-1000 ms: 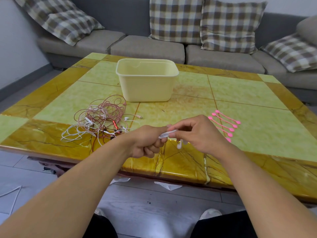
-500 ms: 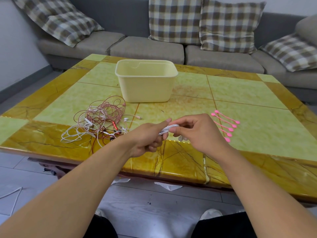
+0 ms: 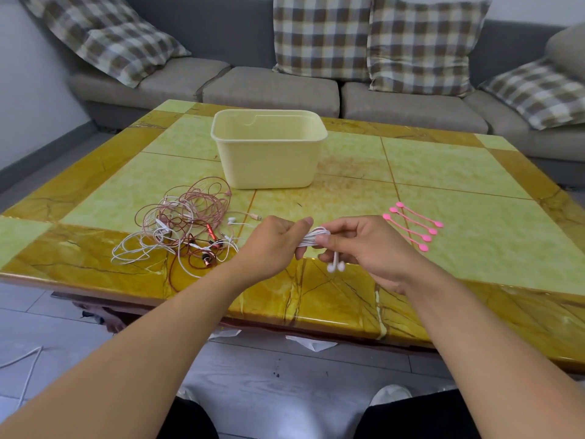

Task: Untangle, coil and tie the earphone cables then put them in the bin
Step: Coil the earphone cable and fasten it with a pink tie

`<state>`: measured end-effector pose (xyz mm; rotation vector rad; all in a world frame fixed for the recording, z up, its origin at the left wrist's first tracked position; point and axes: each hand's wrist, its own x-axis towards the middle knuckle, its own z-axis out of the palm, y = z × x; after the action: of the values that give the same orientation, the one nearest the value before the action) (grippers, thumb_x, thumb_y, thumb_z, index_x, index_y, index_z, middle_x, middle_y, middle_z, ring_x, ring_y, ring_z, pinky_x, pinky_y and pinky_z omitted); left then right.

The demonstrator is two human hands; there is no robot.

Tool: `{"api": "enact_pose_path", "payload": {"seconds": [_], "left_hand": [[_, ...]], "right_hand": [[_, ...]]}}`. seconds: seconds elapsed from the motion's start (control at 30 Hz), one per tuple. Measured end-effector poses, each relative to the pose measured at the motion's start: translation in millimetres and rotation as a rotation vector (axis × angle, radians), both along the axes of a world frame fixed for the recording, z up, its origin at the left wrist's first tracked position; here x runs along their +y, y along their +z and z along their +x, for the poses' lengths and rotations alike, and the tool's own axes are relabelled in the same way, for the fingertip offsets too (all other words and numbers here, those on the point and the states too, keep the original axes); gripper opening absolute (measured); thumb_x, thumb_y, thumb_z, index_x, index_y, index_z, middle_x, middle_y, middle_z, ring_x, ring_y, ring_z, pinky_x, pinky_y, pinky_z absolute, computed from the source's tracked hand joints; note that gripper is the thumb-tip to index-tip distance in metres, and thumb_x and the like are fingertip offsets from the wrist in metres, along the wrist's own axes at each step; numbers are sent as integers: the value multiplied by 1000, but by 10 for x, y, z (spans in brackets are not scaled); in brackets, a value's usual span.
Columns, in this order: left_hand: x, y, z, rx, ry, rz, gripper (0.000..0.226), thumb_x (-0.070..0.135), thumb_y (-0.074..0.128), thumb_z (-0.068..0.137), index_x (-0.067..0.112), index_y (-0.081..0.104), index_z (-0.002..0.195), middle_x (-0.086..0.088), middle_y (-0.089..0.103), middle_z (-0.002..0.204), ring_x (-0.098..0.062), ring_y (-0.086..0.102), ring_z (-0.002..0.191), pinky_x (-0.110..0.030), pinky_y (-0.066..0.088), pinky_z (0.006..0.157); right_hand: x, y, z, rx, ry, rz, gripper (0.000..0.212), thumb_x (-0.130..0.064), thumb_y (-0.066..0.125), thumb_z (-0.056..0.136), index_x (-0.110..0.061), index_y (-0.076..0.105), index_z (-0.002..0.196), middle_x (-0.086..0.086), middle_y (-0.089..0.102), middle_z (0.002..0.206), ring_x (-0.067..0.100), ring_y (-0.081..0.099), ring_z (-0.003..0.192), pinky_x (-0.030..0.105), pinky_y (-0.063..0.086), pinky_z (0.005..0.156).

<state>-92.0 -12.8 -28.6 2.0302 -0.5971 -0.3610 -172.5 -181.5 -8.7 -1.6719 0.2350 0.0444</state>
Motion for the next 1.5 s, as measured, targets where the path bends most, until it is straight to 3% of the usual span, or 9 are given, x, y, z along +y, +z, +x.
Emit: {"api": "enact_pose_path", "payload": {"seconds": [0.2,0.37,0.5,0.73,0.83,1.0,1.17,1.37,1.5], "left_hand": [[47,8,60,884,-200,-122,57,55,41,103,24,39,55,8,21,55,-8,15,47,-20,13,44],[70,65,81,1052,-299,-174,51,48,42,104,24,43,59,10,18,54,-4,15,43,-17,11,40],[60,109,51,1056,-293,-231,40,43,48,102,19,58,72,10,18,55,-3,15,43,-15,13,37],[-148,64,-57,1085,-202,-396,34,43,54,98,20,54,73,9,26,58,-3,23,46,-14,16,39],[-289,2,-113,880,-106,-345,36,43,50,103,20,52,76,7,29,59,-5,24,46,-16,18,39],[-415,-38,-90,547,-9,-214,38,45,45,106,21,51,78,9,30,57,-8,23,48,-22,19,45],[-489,-124,-40,452,36,-227,38,47,44,105,22,51,77,10,32,58,-10,25,49,-24,21,49],[-530,-155,2,392,47,-227,40,48,44,105,21,51,76,9,32,59,-11,25,51,-29,21,54],[-546,-156,8,376,29,-233,41,49,43,105,21,50,76,9,32,60,-12,25,52,-30,21,54]], "right_hand": [[-73,28,-29,-212,55,-364,15,-11,83,81,-25,81,87,3,72,63,16,68,59,31,53,58],[-91,30,-48,-337,31,-452,25,-1,80,81,-24,82,89,-8,75,74,14,67,60,37,55,56],[-172,-7,-68,-369,-4,-491,30,6,74,83,-23,82,90,-9,75,77,16,68,65,42,58,54],[-305,-21,-93,-345,-92,-402,31,5,76,82,-25,82,86,-1,76,79,15,70,64,29,56,57],[-403,-33,-83,-238,-63,-427,27,-5,83,79,-30,82,89,-4,76,74,10,66,62,25,51,62],[-727,-133,-139,-142,-180,-426,33,-10,85,79,-22,78,110,-9,78,98,6,72,96,4,46,83],[-1088,-271,-181,70,-502,-732,14,-21,80,87,-24,81,100,-8,73,90,-5,61,73,9,39,59],[-1100,-444,-103,328,-329,-955,15,-34,82,84,-27,80,96,-8,64,89,18,63,91,33,54,84],[-1109,-481,-27,405,-326,-1031,6,-28,77,89,-28,77,82,-6,69,86,20,66,87,34,56,78]]}}
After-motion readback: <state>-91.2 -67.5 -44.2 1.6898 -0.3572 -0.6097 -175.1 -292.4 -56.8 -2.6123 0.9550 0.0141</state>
